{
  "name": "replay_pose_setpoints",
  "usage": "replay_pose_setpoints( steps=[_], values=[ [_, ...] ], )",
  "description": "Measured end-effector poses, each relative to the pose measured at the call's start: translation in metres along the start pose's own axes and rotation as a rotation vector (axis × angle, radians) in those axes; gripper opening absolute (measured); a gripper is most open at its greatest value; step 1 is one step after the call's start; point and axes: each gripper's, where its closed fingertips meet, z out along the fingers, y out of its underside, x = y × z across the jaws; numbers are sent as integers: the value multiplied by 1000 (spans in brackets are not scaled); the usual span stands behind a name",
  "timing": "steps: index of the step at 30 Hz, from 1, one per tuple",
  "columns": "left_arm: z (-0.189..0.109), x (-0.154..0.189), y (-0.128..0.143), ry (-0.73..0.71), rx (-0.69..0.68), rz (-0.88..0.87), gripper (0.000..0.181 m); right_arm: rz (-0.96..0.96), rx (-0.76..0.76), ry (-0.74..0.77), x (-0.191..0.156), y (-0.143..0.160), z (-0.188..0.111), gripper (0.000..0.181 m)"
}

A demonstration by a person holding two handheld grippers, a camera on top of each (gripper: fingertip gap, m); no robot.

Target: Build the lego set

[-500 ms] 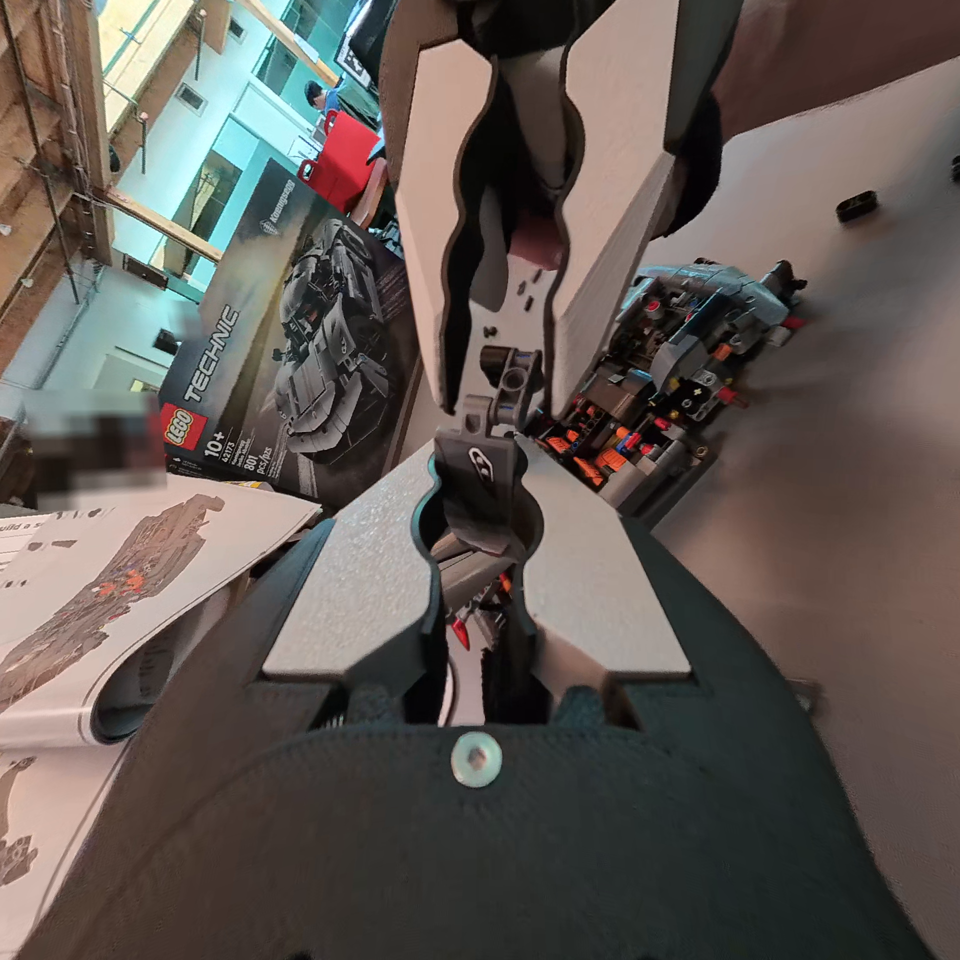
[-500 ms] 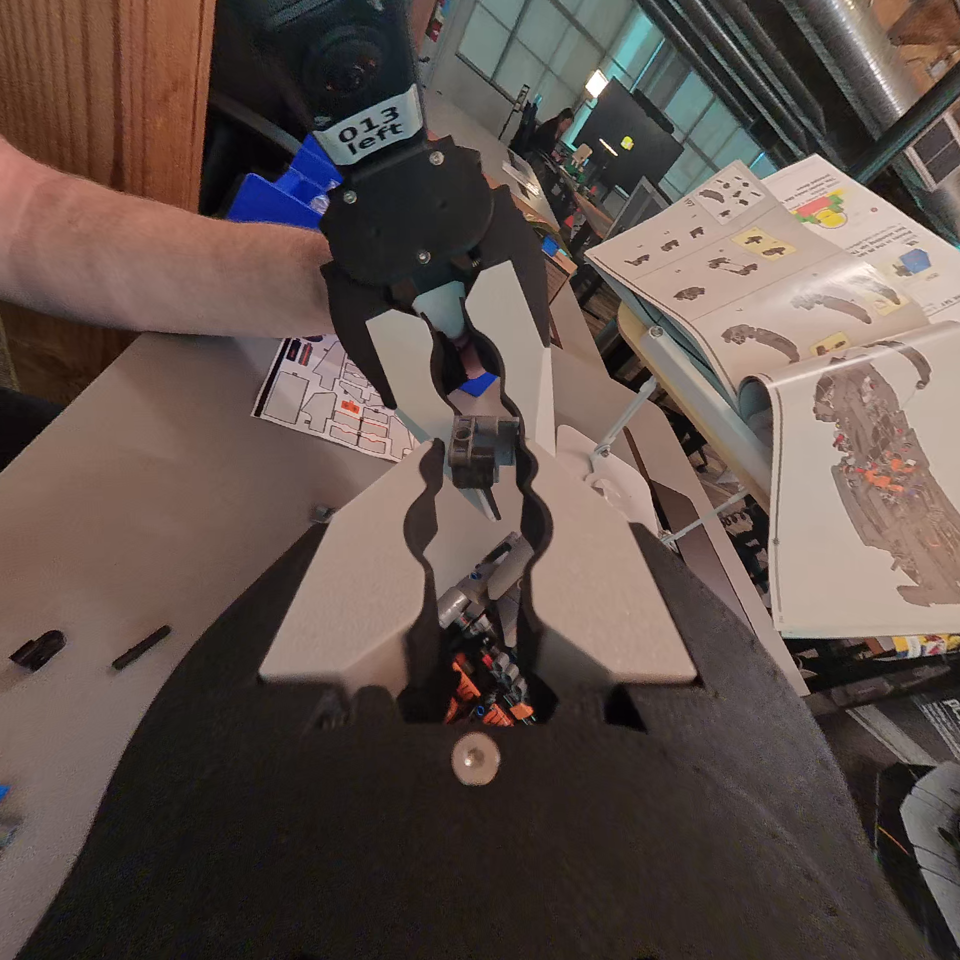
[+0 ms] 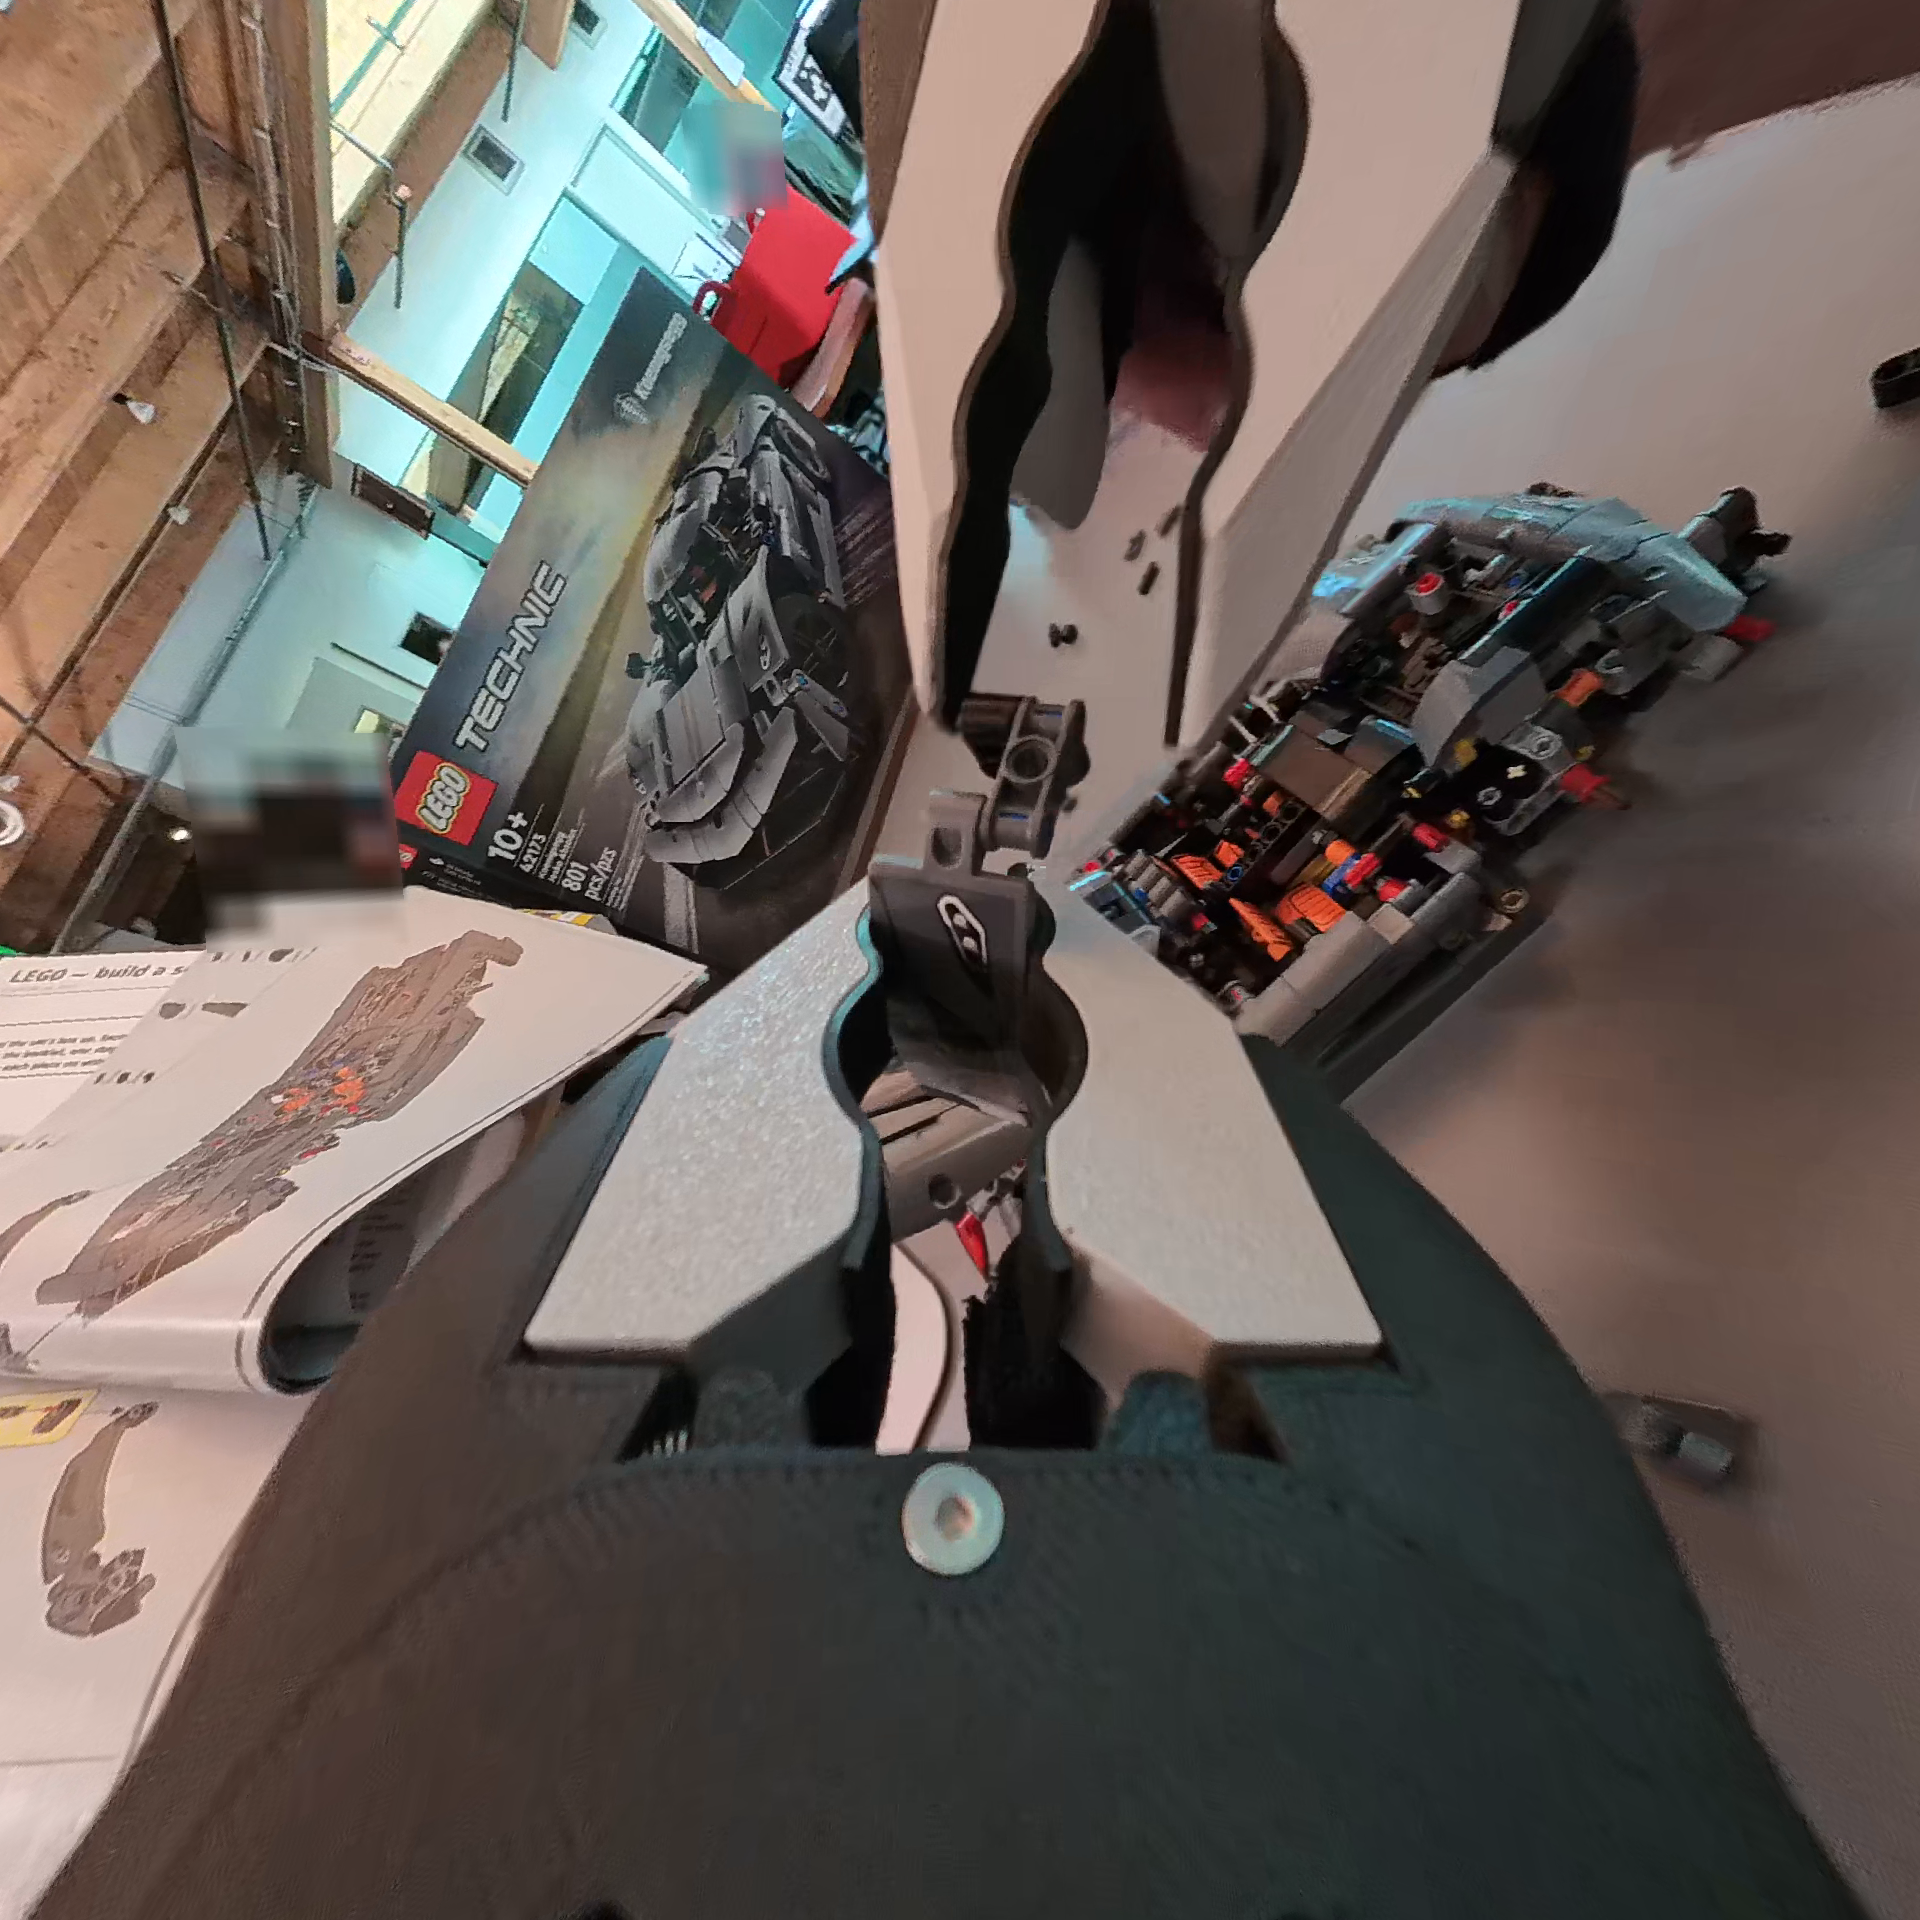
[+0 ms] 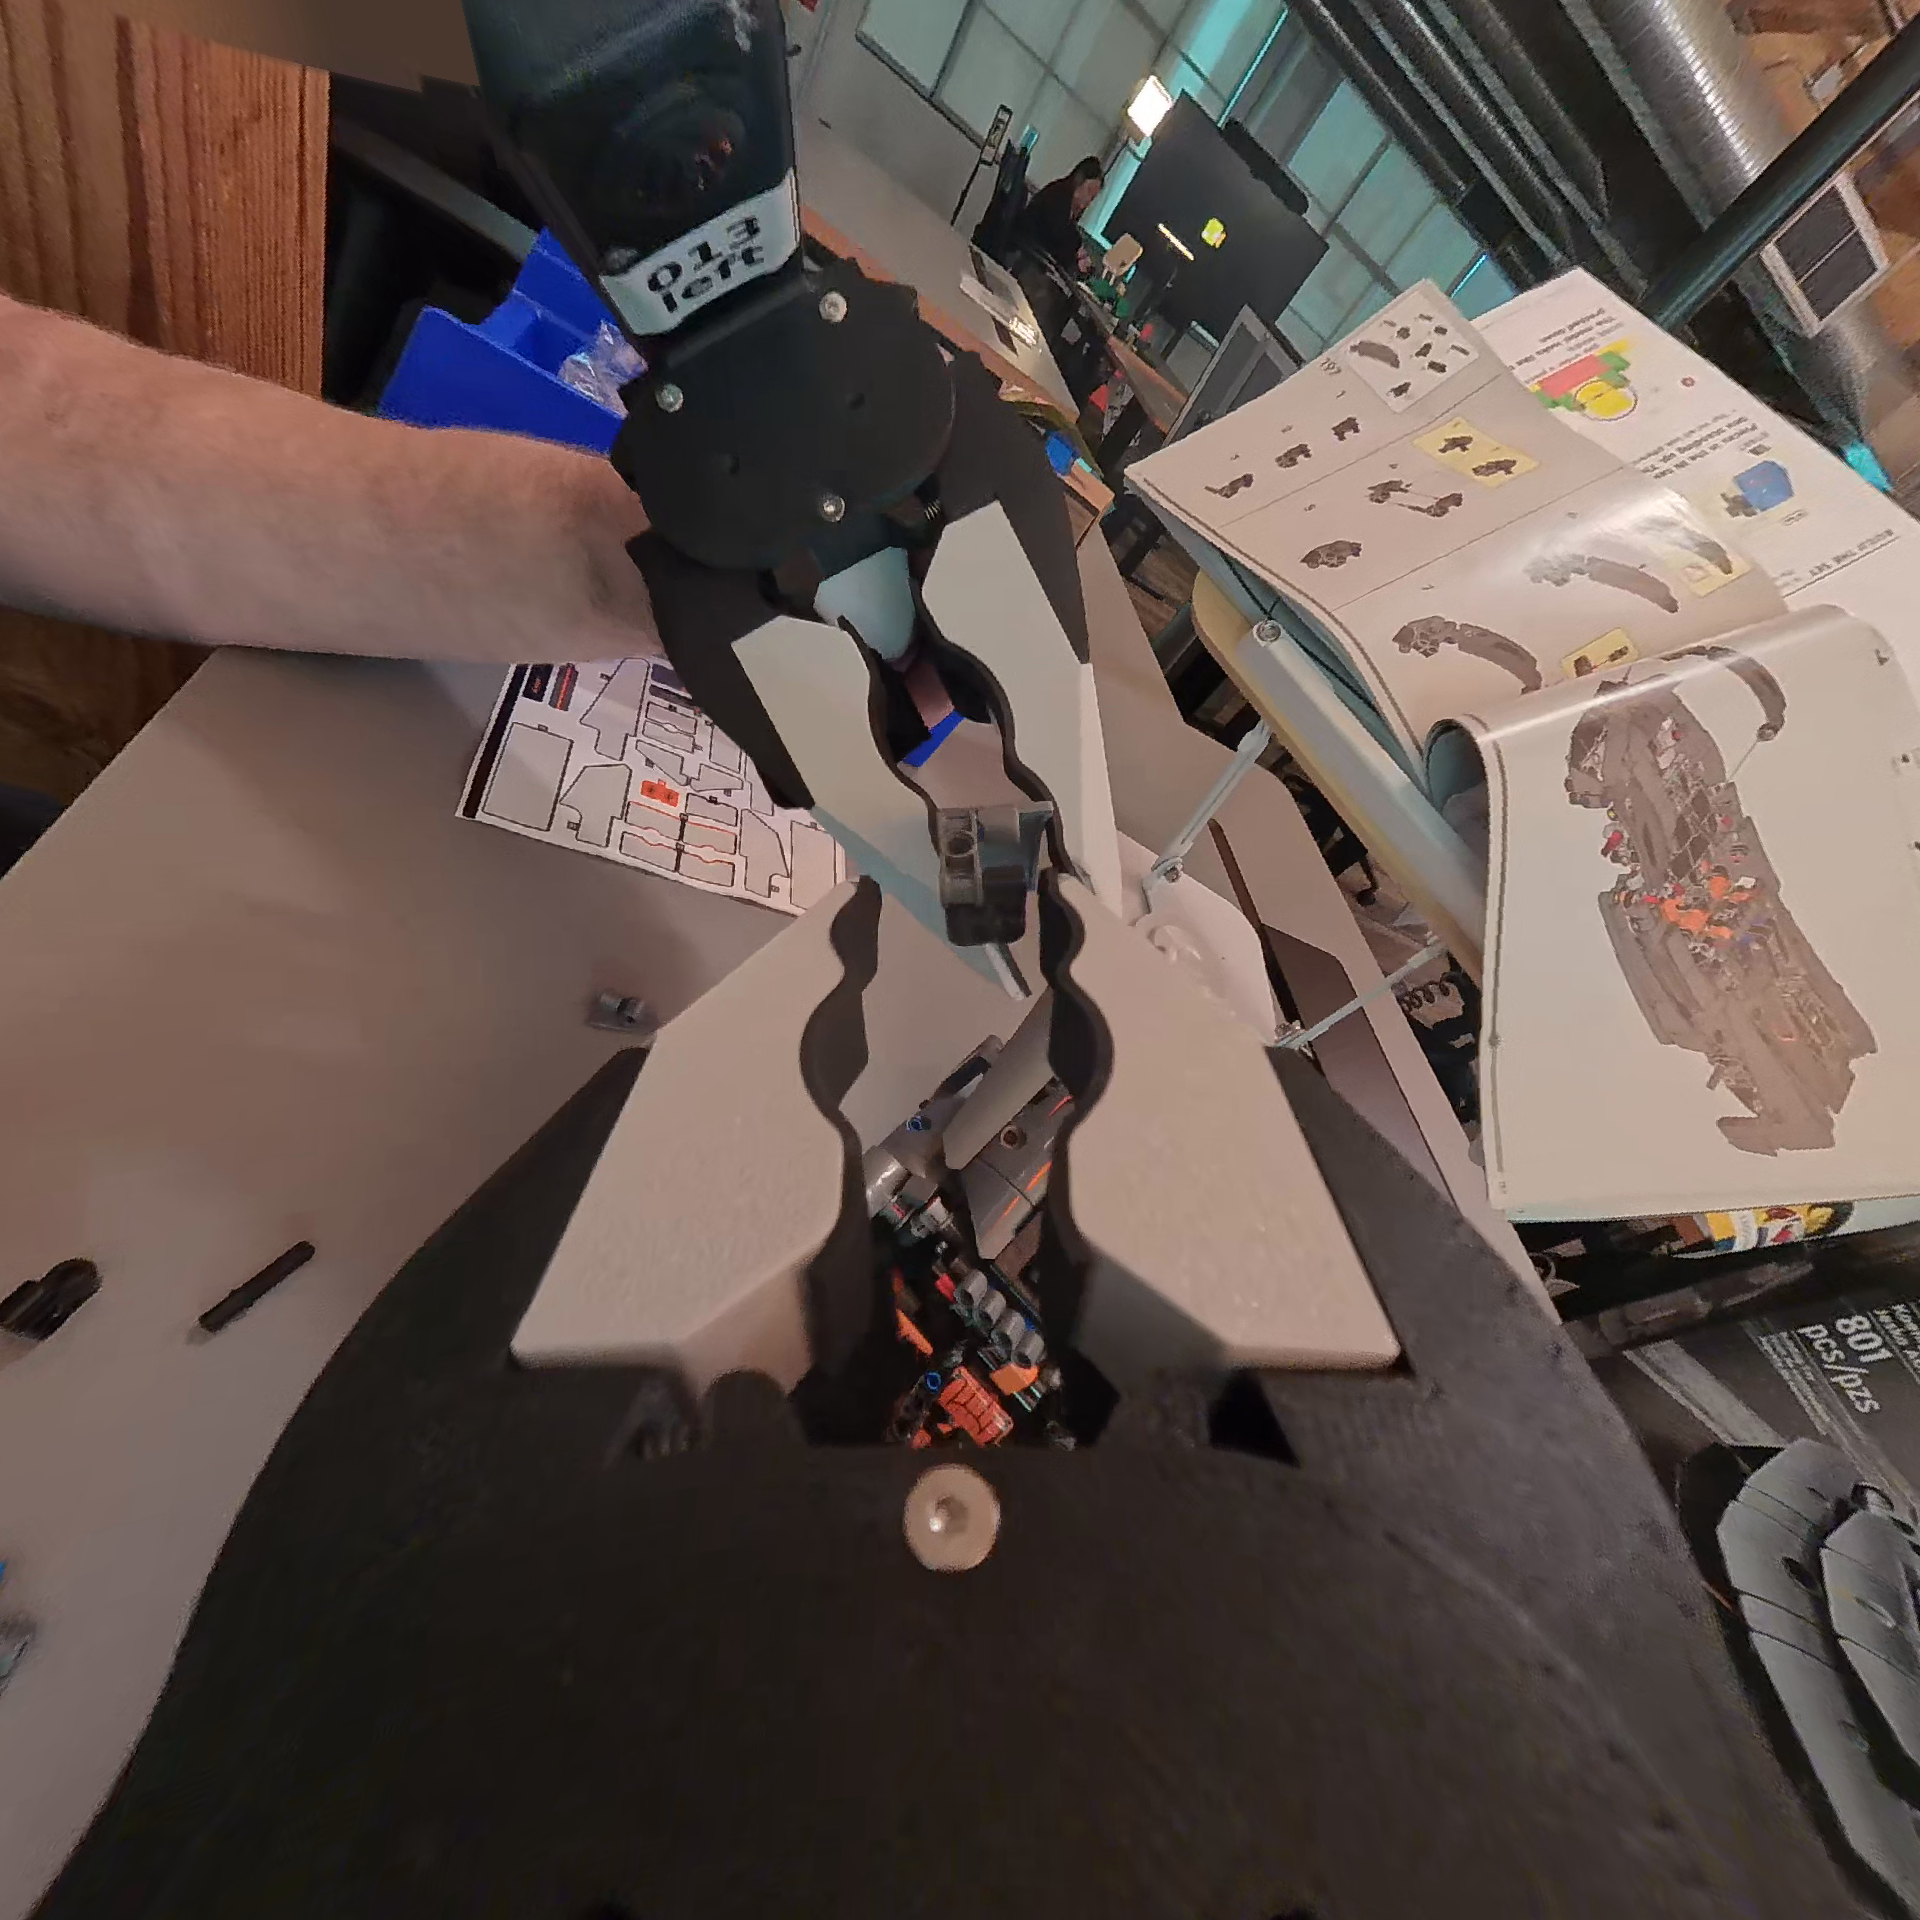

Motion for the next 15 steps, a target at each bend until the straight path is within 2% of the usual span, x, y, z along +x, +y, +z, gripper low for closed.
replay_pose_setpoints(
  steps=[3,7,11,15],
  values=[
    [-2,-6,2,-27,2,-11,18,28,8,-37,-4,-9,-12,27],
    [-2,-7,4,-28,1,-18,18,88,-116,-183,-49,-8,-32,26],
    [0,-6,4,-23,-8,-18,18,116,-291,-262,-109,22,-50,29],
    [1,-5,5,-23,-8,-20,18,186,-418,-265,-146,54,-70,29]
  ],
)
